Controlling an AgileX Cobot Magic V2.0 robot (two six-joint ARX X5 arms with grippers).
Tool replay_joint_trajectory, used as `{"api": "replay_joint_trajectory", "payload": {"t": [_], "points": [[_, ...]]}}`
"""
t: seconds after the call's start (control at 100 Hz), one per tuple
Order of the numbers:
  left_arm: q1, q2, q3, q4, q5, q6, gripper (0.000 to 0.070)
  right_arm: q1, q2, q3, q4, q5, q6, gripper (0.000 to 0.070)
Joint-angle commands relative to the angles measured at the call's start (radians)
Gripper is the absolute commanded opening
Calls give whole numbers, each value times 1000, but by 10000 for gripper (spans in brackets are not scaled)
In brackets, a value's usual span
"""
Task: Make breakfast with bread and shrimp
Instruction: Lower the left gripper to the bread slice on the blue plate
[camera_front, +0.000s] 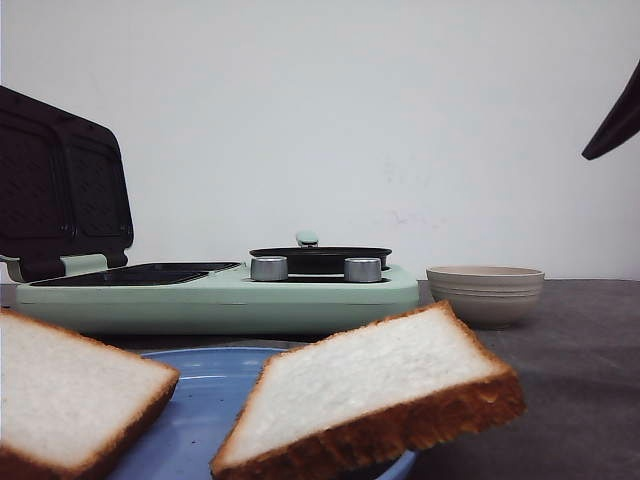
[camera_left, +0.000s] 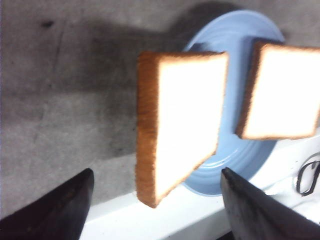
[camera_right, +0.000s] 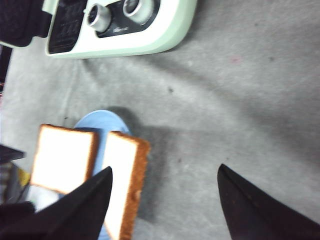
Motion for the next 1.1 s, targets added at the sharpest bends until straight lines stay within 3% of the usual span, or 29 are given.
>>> {"api": "replay_joint_trajectory", "payload": {"t": [0.0,0.77,0.91,0.98,1.09], "points": [[-10,29,17,3,-3,32,447,3,5,16,3,-7,-8,412],[-218,385,17,148,8,65,446,3,5,16,2,-7,-9,412],[-237,397,17,165,18,65,421,3,5,16,2,-7,-8,412],[-242,396,17,174,20,64,348,3,5,16,2,-7,-8,412],[-243,396,17,177,20,64,152,3,5,16,2,-7,-8,411]]}}
